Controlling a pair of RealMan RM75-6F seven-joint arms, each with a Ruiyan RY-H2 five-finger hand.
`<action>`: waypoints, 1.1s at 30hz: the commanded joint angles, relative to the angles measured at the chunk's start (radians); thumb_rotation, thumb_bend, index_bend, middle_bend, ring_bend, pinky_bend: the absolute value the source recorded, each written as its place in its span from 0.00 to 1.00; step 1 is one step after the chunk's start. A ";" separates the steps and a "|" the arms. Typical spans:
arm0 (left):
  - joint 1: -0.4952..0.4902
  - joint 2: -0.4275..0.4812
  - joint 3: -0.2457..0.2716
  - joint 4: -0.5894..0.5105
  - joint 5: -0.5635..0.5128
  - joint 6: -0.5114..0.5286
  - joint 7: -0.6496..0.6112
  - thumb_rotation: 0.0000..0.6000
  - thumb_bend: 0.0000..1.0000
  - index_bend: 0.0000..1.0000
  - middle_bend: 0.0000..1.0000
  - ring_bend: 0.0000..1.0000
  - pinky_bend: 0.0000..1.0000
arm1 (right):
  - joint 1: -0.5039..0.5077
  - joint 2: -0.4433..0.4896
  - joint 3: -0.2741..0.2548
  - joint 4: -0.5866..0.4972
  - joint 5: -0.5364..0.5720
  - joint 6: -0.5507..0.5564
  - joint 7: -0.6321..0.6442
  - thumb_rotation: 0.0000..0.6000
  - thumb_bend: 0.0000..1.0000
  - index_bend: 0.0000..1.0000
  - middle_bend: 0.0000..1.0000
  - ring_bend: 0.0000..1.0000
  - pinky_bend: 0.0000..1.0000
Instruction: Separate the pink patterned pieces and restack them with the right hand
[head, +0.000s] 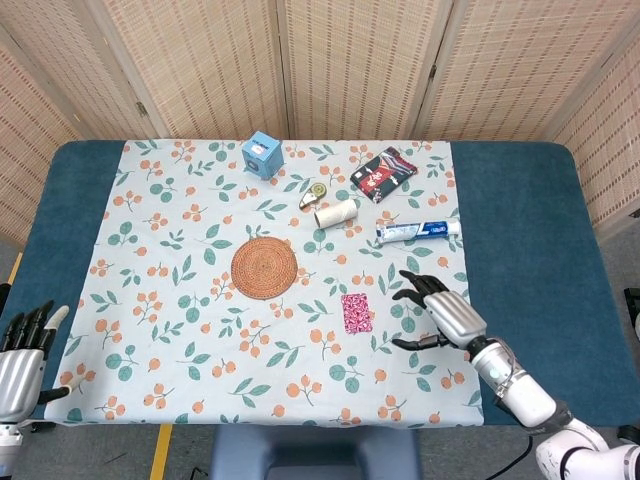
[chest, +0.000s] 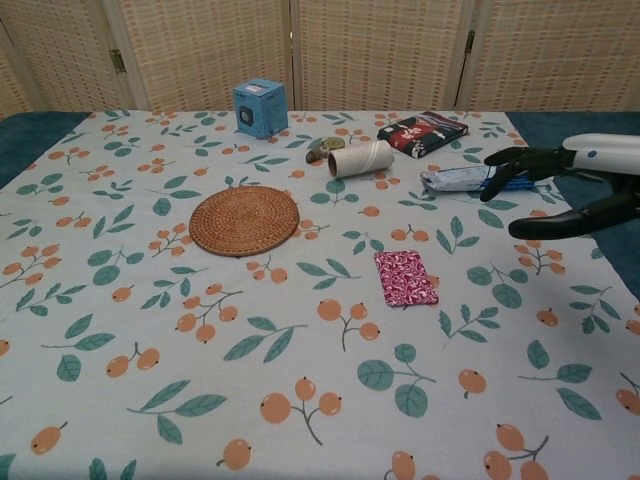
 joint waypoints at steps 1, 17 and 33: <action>0.001 -0.003 0.001 0.007 0.001 -0.001 -0.007 1.00 0.17 0.08 0.00 0.07 0.00 | 0.041 -0.041 0.005 0.008 0.053 -0.041 -0.077 0.40 0.21 0.24 0.00 0.00 0.00; 0.001 -0.009 -0.003 0.032 0.001 -0.004 -0.042 1.00 0.17 0.08 0.00 0.08 0.00 | 0.151 -0.198 -0.019 0.079 0.302 -0.065 -0.354 0.40 0.21 0.24 0.00 0.00 0.00; 0.007 -0.015 -0.002 0.057 -0.009 -0.009 -0.068 1.00 0.17 0.09 0.00 0.08 0.00 | 0.210 -0.304 -0.031 0.142 0.392 -0.046 -0.434 0.40 0.21 0.24 0.00 0.00 0.00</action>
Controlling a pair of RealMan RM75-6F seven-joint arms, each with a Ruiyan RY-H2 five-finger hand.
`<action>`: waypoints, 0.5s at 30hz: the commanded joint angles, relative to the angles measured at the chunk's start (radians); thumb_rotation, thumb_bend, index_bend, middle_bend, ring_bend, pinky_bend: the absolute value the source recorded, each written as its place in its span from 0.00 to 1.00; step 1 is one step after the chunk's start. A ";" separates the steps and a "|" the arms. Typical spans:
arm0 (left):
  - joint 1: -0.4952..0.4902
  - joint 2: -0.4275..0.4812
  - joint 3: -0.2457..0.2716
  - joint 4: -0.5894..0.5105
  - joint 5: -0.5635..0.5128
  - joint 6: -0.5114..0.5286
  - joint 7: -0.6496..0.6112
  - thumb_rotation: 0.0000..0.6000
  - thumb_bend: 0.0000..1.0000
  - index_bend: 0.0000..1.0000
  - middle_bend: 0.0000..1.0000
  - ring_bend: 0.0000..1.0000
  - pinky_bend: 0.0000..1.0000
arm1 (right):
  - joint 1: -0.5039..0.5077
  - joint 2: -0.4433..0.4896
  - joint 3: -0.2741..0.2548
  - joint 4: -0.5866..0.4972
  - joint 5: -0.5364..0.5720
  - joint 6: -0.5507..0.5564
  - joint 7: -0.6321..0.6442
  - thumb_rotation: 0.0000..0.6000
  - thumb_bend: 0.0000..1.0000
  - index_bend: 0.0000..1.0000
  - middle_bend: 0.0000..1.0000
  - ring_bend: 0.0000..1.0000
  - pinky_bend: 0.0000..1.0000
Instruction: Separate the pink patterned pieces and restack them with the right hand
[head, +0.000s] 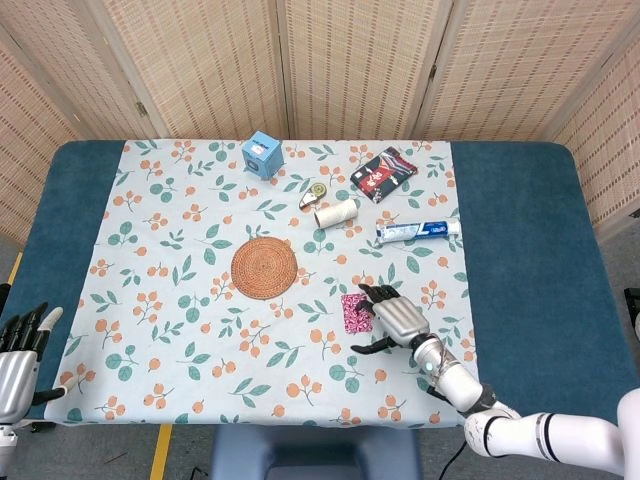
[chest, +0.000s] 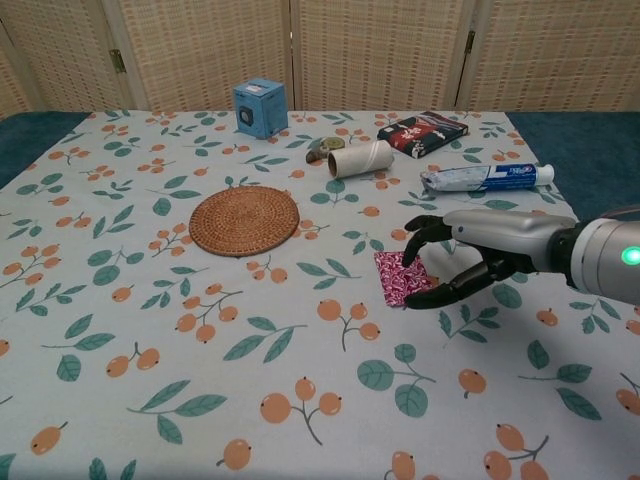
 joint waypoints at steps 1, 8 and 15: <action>0.001 -0.001 0.000 0.004 -0.001 -0.001 -0.005 1.00 0.17 0.09 0.00 0.08 0.00 | 0.010 -0.013 -0.001 0.006 0.009 0.002 -0.009 0.40 0.21 0.24 0.00 0.00 0.00; 0.002 -0.004 0.002 0.014 -0.003 -0.007 -0.015 1.00 0.17 0.10 0.00 0.08 0.00 | 0.028 -0.038 -0.007 0.021 0.032 0.007 -0.030 0.40 0.21 0.24 0.00 0.00 0.00; 0.004 -0.005 0.003 0.019 -0.005 -0.010 -0.021 1.00 0.17 0.10 0.00 0.08 0.00 | 0.038 -0.049 -0.022 0.036 0.050 0.006 -0.043 0.40 0.21 0.24 0.00 0.00 0.00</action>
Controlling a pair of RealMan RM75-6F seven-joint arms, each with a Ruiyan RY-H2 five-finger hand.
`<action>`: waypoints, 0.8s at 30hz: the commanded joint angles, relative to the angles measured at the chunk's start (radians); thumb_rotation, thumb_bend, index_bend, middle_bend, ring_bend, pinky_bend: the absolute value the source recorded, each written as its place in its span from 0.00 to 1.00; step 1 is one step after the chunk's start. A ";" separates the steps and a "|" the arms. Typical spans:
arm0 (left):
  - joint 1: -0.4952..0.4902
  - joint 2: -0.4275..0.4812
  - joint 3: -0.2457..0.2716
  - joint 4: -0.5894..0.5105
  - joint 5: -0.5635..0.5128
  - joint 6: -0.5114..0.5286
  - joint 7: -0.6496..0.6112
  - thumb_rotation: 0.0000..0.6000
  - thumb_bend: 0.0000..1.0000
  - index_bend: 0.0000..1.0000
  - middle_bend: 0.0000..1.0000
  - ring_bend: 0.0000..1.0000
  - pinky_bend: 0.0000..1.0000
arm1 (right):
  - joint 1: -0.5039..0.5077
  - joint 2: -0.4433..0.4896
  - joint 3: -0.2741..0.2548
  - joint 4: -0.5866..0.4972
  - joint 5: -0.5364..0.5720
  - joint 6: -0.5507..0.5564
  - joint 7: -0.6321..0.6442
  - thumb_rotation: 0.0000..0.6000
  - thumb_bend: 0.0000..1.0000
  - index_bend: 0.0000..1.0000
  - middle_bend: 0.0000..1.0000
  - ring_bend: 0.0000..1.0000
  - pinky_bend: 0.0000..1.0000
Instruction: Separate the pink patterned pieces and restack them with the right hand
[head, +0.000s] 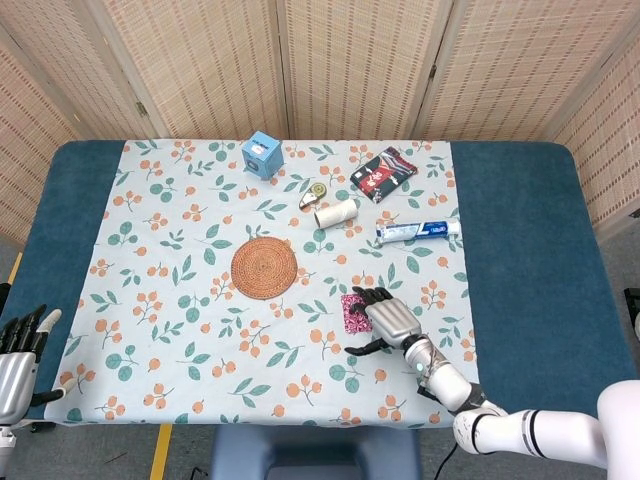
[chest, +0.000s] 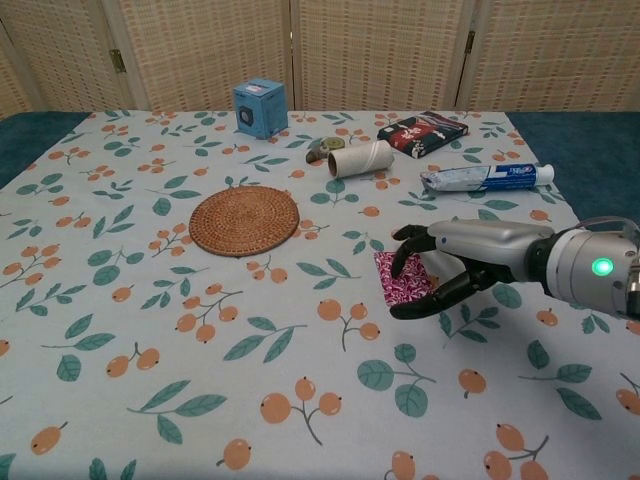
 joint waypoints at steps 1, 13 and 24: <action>0.000 0.001 0.001 -0.001 0.001 0.000 -0.001 1.00 0.17 0.10 0.00 0.08 0.00 | 0.002 0.000 -0.005 0.002 0.002 0.000 -0.003 0.40 0.21 0.24 0.00 0.00 0.00; 0.000 -0.002 0.000 -0.003 -0.005 -0.007 0.010 1.00 0.17 0.10 0.00 0.08 0.00 | -0.021 0.041 -0.043 -0.006 0.009 0.028 -0.005 0.40 0.21 0.24 0.00 0.00 0.00; -0.002 -0.004 -0.001 -0.006 -0.008 -0.014 0.018 1.00 0.17 0.10 0.00 0.08 0.00 | -0.077 0.112 -0.071 -0.011 0.006 0.063 0.032 0.39 0.21 0.24 0.00 0.00 0.00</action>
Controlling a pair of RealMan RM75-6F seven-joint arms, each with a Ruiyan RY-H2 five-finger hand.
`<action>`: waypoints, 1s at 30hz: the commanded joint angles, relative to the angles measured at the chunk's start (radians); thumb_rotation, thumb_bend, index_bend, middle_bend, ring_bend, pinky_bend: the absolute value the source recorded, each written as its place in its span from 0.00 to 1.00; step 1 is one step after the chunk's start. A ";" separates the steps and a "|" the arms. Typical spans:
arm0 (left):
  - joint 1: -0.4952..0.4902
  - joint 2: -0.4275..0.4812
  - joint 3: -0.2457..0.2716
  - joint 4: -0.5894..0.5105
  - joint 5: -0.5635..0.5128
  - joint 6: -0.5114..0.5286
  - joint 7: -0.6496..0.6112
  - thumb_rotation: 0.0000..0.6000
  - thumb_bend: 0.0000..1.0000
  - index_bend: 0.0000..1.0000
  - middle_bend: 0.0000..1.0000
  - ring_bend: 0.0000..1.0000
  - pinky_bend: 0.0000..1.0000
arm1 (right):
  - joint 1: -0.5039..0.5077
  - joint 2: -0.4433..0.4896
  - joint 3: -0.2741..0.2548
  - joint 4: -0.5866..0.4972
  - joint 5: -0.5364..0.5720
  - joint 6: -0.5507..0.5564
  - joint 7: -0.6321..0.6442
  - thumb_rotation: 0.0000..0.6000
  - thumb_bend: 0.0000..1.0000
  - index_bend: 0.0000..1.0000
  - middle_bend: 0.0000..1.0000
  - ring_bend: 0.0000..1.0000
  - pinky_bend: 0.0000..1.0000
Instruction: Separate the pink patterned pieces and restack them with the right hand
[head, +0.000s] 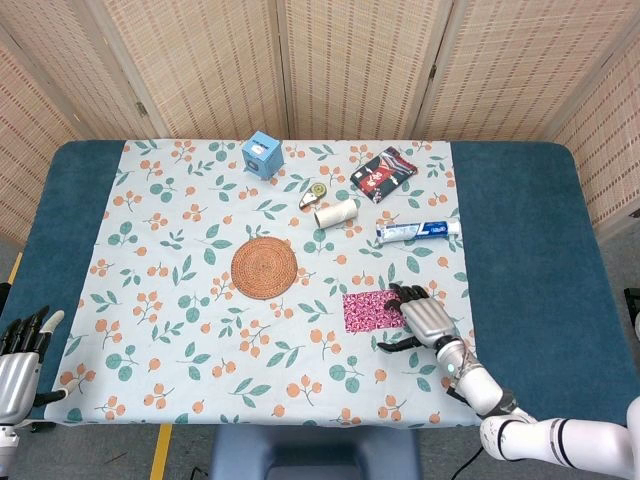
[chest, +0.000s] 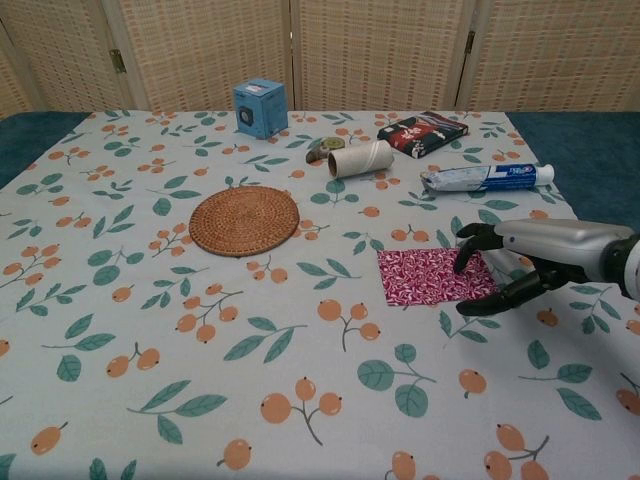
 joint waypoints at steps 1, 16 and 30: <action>0.000 0.000 -0.001 0.000 0.000 0.000 0.000 1.00 0.17 0.10 0.00 0.08 0.00 | -0.013 0.017 -0.010 0.002 0.001 0.005 0.005 0.39 0.21 0.24 0.00 0.00 0.00; 0.000 0.004 -0.001 -0.016 0.008 0.008 0.010 1.00 0.17 0.10 0.00 0.08 0.00 | -0.026 0.054 0.025 -0.032 -0.081 0.026 0.048 0.39 0.21 0.24 0.00 0.00 0.00; 0.007 0.007 0.002 -0.013 -0.002 0.006 0.009 1.00 0.17 0.10 0.00 0.08 0.00 | 0.062 -0.055 0.082 0.076 0.030 -0.039 -0.024 0.39 0.21 0.24 0.00 0.00 0.00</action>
